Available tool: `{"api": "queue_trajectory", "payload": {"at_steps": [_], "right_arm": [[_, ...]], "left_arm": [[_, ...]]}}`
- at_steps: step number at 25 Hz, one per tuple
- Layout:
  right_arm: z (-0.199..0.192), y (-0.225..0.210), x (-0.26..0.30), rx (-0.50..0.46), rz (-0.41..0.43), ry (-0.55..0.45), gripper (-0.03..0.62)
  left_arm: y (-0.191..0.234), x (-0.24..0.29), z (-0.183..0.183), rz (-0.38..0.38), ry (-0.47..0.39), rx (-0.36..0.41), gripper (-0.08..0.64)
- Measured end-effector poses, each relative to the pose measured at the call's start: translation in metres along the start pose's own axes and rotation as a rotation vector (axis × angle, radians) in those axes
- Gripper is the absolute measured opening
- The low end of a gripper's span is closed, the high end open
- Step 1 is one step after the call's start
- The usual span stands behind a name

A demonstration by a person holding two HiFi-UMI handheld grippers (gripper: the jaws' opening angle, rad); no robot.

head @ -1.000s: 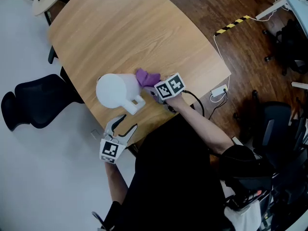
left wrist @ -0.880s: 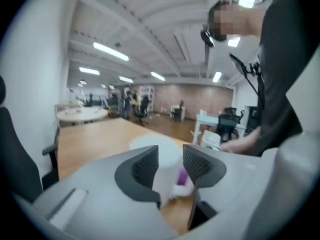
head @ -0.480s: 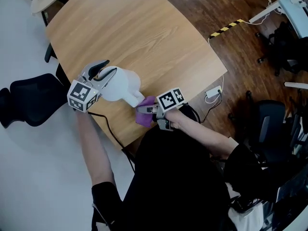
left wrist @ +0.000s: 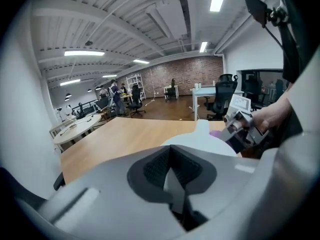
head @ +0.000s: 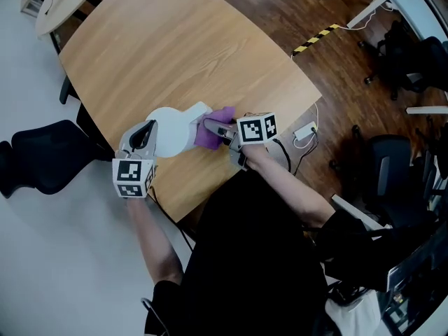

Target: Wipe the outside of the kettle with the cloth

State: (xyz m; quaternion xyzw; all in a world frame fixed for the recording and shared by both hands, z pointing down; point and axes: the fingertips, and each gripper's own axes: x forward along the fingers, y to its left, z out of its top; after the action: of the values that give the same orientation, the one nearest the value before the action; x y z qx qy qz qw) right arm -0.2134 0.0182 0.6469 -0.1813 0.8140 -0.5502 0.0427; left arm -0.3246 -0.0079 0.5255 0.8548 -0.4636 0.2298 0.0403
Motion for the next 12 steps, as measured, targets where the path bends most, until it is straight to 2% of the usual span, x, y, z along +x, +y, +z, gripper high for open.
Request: {"api": "queue_trajectory", "payload": {"at_steps": [2,5,7,8,10,12], "right_arm": [[0.037,0.036,-0.016,-0.117,0.004,-0.088,0.023],[0.094,0.107,-0.038,-0.335,0.101,-0.259,0.023],[0.119,0.133,-0.039,-0.466,0.148,-0.318,0.023],[0.124,0.131,-0.033,-0.504,0.152,-0.307,0.023],[0.123,0.102,-0.015,-0.479,0.131,-0.216,0.023],[0.118,0.057,-0.003,-0.38,0.082,-0.115,0.023]], "left_arm": [[-0.009,-0.003,-0.001,0.028,-0.036,-0.03,0.097],[-0.016,-0.007,-0.001,0.094,-0.072,-0.052,0.097],[-0.02,-0.01,-0.001,0.138,-0.075,-0.012,0.097],[-0.024,-0.011,0.0,0.155,-0.074,0.018,0.098],[-0.035,-0.008,0.003,0.177,-0.067,0.056,0.098],[-0.038,-0.003,0.004,0.195,-0.055,0.041,0.095]]}}
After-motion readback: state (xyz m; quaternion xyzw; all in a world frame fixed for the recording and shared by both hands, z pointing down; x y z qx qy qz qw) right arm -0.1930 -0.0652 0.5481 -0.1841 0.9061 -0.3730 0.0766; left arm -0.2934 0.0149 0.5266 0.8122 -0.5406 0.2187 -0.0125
